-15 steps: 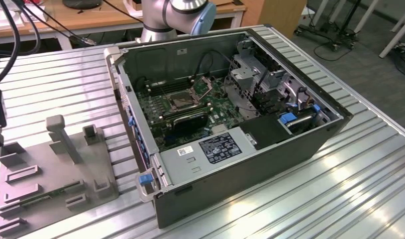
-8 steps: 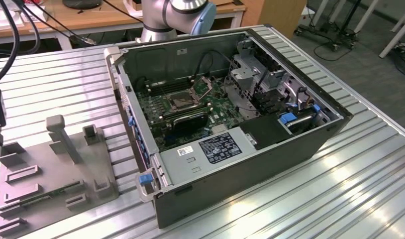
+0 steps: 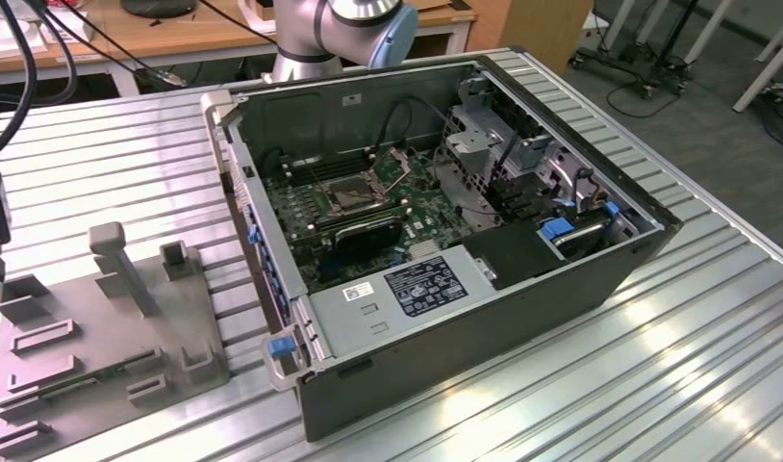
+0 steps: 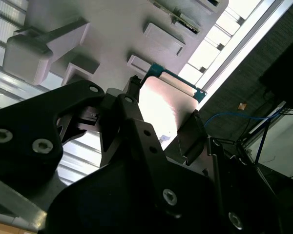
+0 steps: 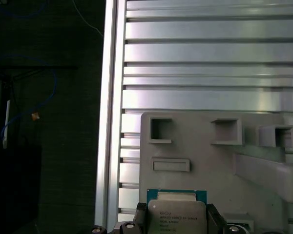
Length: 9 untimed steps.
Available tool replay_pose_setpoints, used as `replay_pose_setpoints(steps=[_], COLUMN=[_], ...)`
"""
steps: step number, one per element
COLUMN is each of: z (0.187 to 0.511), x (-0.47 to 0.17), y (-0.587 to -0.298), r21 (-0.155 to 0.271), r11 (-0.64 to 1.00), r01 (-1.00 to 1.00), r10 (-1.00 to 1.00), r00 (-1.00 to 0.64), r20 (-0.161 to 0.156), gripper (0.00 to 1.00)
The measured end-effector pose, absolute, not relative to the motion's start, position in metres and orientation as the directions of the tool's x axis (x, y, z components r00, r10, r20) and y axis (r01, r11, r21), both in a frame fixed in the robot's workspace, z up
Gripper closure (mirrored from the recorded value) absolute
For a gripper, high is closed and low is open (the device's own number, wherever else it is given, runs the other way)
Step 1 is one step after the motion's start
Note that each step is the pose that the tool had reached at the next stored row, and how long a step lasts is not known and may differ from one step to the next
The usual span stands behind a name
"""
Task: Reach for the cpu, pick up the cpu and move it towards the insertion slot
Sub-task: 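Pick up the cpu and move it towards the insertion slot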
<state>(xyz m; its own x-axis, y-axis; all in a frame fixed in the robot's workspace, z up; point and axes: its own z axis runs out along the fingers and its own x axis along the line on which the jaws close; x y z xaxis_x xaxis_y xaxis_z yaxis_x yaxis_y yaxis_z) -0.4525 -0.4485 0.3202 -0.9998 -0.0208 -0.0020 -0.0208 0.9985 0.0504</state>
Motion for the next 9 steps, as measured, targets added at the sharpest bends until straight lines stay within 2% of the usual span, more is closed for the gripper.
replay_pose_setpoints(steps=[9], z=[0.3219], x=[-0.4523], y=[-0.4485], r21=[0.050], r11=[0.999], r01=[-0.020], r10=[-0.020], r00=[-1.000], r20=[-0.002], gripper=[0.45])
